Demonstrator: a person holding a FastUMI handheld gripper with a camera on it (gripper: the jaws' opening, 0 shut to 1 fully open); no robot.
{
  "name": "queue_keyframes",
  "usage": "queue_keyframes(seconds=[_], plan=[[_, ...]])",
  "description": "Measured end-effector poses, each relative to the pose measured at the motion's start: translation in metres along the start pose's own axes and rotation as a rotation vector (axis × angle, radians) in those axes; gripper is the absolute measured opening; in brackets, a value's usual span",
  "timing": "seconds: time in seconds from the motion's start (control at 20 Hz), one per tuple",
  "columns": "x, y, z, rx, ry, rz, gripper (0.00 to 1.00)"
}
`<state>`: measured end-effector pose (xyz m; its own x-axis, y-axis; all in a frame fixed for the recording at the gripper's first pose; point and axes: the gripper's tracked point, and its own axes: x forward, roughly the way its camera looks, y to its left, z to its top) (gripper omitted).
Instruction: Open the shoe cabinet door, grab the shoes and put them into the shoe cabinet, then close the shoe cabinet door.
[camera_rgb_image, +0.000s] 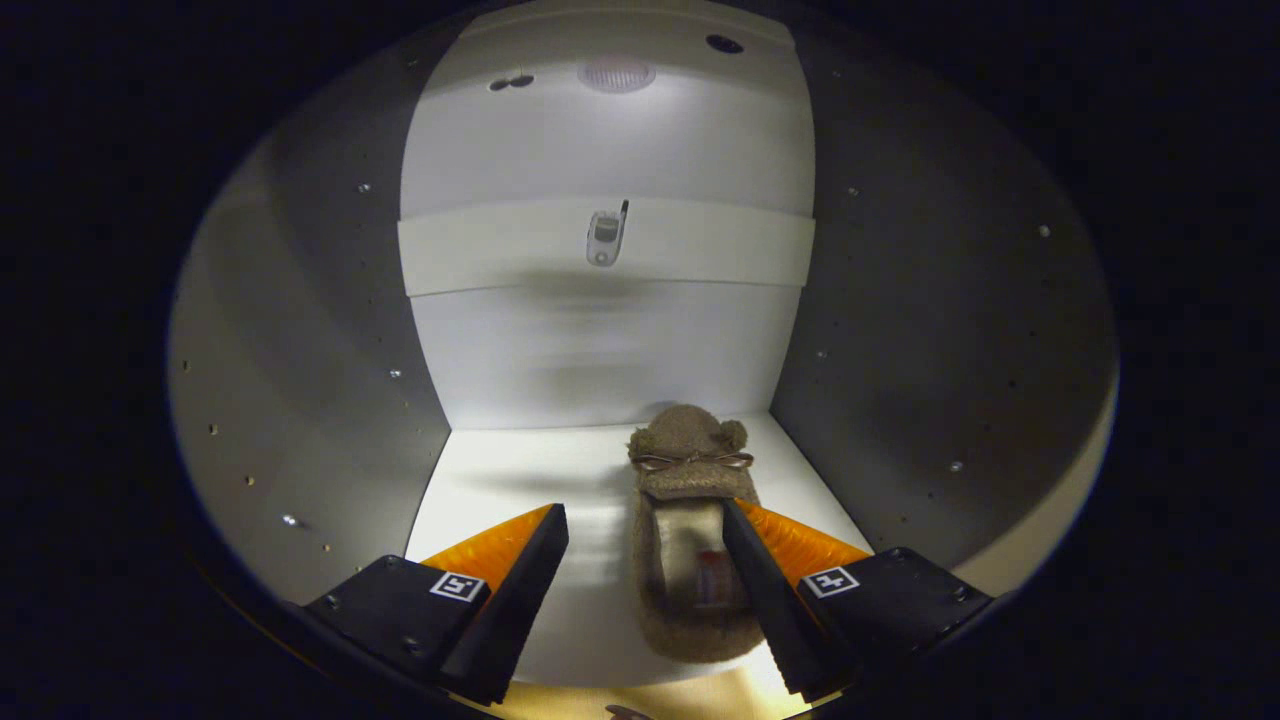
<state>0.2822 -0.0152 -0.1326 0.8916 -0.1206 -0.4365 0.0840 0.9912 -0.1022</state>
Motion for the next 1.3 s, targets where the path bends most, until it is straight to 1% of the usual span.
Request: queue_keyframes(seconds=[0.3, 0.55, 0.7, 0.9, 1.15, 1.3], plan=[[-0.096, 0.002, 0.016, -0.008, -0.111, 0.014, 0.99], [-0.184, -0.011, 0.009, -0.008, -0.175, 0.022, 0.99], [-0.236, -0.023, 0.008, 0.023, -0.229, 0.040, 0.99], [-0.301, -0.051, 0.005, 0.047, -0.305, 0.027, 0.98], [-0.371, -0.095, -0.002, 0.093, -0.369, 0.052, 0.98], [-0.410, -0.126, -0.011, 0.089, -0.381, 0.066, 0.98]])
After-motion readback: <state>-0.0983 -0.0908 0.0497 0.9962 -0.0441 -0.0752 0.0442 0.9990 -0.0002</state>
